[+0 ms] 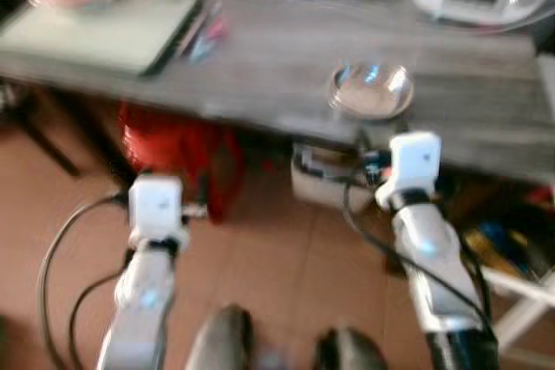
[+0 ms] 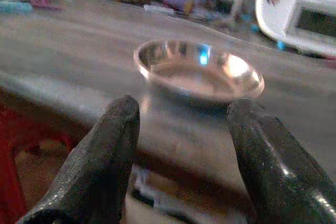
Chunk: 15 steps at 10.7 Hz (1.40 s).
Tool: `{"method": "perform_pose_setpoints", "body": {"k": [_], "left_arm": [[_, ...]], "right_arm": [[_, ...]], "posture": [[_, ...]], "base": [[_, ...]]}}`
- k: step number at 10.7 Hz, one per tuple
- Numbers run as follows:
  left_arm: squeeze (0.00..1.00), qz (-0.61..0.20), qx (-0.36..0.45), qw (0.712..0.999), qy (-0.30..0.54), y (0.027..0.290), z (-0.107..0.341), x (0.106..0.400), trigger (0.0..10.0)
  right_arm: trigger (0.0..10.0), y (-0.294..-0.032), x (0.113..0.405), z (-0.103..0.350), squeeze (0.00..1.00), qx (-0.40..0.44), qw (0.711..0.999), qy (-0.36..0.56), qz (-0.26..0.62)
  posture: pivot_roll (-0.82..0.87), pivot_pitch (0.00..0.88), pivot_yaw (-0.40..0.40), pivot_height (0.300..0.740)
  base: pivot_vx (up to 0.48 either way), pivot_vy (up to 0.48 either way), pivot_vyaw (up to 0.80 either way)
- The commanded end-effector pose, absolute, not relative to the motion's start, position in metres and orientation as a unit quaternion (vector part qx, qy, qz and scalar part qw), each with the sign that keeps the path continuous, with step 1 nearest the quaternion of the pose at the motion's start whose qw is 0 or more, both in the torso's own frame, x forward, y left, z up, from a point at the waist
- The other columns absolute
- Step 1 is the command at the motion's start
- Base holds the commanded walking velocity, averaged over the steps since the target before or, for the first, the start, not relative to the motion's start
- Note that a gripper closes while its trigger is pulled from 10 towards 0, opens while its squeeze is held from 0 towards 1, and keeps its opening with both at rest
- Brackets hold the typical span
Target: Setting the table
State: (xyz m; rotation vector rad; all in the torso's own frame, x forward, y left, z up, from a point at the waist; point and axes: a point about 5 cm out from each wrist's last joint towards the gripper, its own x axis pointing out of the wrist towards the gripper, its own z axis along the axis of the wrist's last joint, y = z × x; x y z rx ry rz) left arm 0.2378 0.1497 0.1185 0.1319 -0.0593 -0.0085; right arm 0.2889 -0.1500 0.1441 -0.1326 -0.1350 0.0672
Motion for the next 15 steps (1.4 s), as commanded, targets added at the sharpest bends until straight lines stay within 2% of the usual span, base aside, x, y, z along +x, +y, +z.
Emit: {"method": "perform_pose_setpoints", "body": {"k": [1, 4, 7, 8, 10, 13, 15], "left_arm": [[0.00, -0.011, 0.069, 0.997, -0.036, 0.148, 0.122, 0.237, 10.0], [0.00, -0.013, 0.070, 0.997, -0.028, 0.148, 0.115, 0.236, 10.0], [0.00, -0.012, 0.067, 0.998, -0.018, 0.147, 0.111, 0.233, 10.0], [0.00, -0.021, 0.067, 0.997, -0.018, 0.144, 0.110, 0.232, 10.0], [0.00, -0.065, 0.049, 0.996, -0.026, 0.139, 0.110, 0.227, 10.0], [0.00, -0.066, 0.037, 0.997, -0.005, 0.142, 0.098, 0.224, 10.0], [0.00, -0.082, 0.036, 0.996, -0.028, 0.136, 0.108, 0.234, 10.0]], "right_arm": [[10.0, -0.156, 0.291, 0.147, 0.00, -0.064, 0.995, -0.071, 0.021], [10.0, -0.161, 0.296, 0.135, 0.00, -0.042, 0.998, -0.042, 0.002], [10.0, -0.165, 0.301, 0.121, 0.00, -0.036, 0.999, -0.010, -0.035], [10.0, -0.164, 0.301, 0.124, 0.00, -0.046, 0.998, -0.017, -0.033], [10.0, -0.159, 0.301, 0.117, 0.00, 0.000, 1.000, 0.005, -0.028], [10.0, -0.144, 0.303, 0.119, 0.00, -0.002, 0.999, -0.006, 0.034], [10.0, -0.145, 0.307, 0.127, 0.00, 0.003, 0.999, -0.029, 0.032]], "posture": [[0.04, 0.135, 0.009, 0.740], [0.05, 0.076, 0.013, 0.740], [0.04, 0.066, 0.018, 0.740], [0.04, 0.072, 0.021, 0.740], [0.03, 0.073, 0.036, 0.740], [0.02, 0.058, 0.025, 0.740], [0.05, 0.055, 0.016, 0.740]], "base": [[-0.326, 0.000, 0.00], [-0.320, 0.000, 0.00], [-0.319, 0.000, 0.00], [0.000, 0.000, 0.00], [0.000, 0.000, 0.00], [0.084, -0.388, 0.00], [0.000, -0.424, 0.00]]}}
